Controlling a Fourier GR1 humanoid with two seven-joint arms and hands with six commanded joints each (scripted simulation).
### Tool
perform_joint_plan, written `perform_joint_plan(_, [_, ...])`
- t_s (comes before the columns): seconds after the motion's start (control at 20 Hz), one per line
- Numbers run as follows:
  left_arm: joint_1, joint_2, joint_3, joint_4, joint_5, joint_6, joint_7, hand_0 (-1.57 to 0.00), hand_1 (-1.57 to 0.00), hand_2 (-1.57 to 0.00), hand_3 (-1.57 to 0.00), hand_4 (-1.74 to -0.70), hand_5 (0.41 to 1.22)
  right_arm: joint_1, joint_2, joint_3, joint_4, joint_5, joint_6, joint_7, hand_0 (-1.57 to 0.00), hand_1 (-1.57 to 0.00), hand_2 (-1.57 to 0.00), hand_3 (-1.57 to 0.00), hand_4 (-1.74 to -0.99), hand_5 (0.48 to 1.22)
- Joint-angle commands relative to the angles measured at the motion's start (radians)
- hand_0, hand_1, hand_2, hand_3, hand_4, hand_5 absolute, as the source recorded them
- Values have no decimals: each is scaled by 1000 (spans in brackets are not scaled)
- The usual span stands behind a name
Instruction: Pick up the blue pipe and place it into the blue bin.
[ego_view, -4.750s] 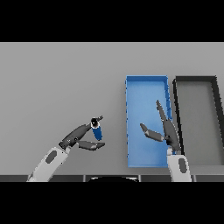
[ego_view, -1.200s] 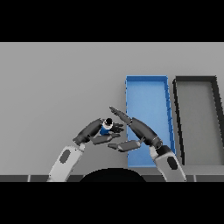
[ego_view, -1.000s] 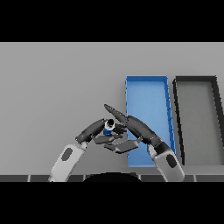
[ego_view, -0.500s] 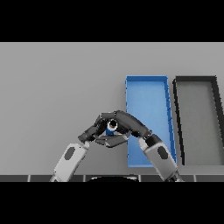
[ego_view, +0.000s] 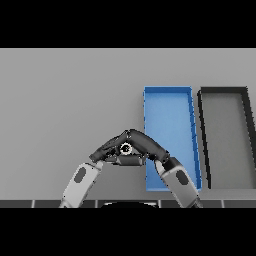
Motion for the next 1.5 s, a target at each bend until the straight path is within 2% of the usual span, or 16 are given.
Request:
perform_joint_plan(0.0, [3,-6,-3,-4,0,6,-3,-1571,-1571,-1555,-1432,-1731,1221,3,19,-9,-7,-26,2,27,-1506,-1508,-1508,-1480,-1488,1129])
perform_joint_plan(0.2, [6,-15,2,-2,-8,19,20,-1571,-1571,-1564,-1434,-1732,1221,28,67,-34,1,-50,1,63,-1545,-1545,-1545,-1534,-1494,1183])
perform_joint_plan(0.25, [7,-13,2,-12,-13,19,19,-1571,-1571,-1566,-1264,-1734,1221,36,74,-31,-6,-44,4,53,-1550,-1550,-1550,-1541,-1495,1191])
perform_joint_plan(0.3, [10,-7,4,-18,-20,13,15,-1446,-1368,-1336,-1051,-1629,1221,32,81,-32,-5,-28,-1,51,-1554,-1554,-1555,-1547,-1496,1197])
perform_joint_plan(0.4, [2,6,6,-12,-51,-5,15,-940,-875,-855,-672,-1406,1221,27,92,-39,-4,-14,1,65,-1560,-1560,-1560,-1556,-1497,1206])
perform_joint_plan(0.5, [7,19,17,-7,-59,-57,-14,-601,-560,-547,-430,-1250,1221,42,101,-36,-9,-2,7,61,-1564,-1564,-1564,-1561,-1498,1211])
perform_joint_plan(0.6, [5,10,21,-3,-72,-76,37,-384,-358,-350,-275,-1134,1063,55,109,-40,-9,24,4,57,-1567,-1567,-1567,-1565,-1498,1215])
perform_joint_plan(0.7, [2,10,27,-1,-67,-77,71,-246,-229,-223,-175,-1059,912,53,125,-45,-27,19,9,47,-1568,-1568,-1568,-1567,-1499,1217])
perform_joint_plan(0.8, [-2,12,31,-4,-61,-82,106,-157,-146,-143,-112,-1011,785,47,132,-48,-19,38,16,47,-1569,-1569,-1569,-1568,-1499,1218])
perform_joint_plan(0.9, [-14,6,40,21,-73,-66,100,-100,-93,-91,-71,-977,682,55,129,-60,-21,49,26,29,-1570,-1570,-1570,-1569,-1499,1219])
perform_joint_plan(1.0, [-10,-14,46,25,-55,-60,143,-64,-59,-58,-45,-974,607,49,146,-65,-10,51,34,37,-1570,-1570,-1570,-1570,-1499,1220])
perform_joint_plan(1.1, [-4,-7,48,26,-55,-64,146,-40,-38,-37,-29,-968,557,54,153,-84,-17,49,35,5,-1571,-1571,-1571,-1570,-1498,1220])
perform_joint_plan(1.2, [-8,-11,49,19,-49,-61,164,-25,-24,-23,-18,-970,531,43,190,-81,-37,42,26,34,-1571,-1571,-1571,-1571,-1497,1221])
perform_joint_plan(1.3, [-1,-13,44,24,-59,-54,178,-16,-15,-14,-11,-969,512,18,203,-125,-55,-14,34,80,-1571,-1571,-1571,-1571,-1495,1221])
perform_joint_plan(1.45, [8,-17,36,21,-71,-44,181,-8,-7,-7,-5,-973,489,-92,234,-219,-75,-128,5,214,-1571,-1571,-1571,-1571,-1494,1221])
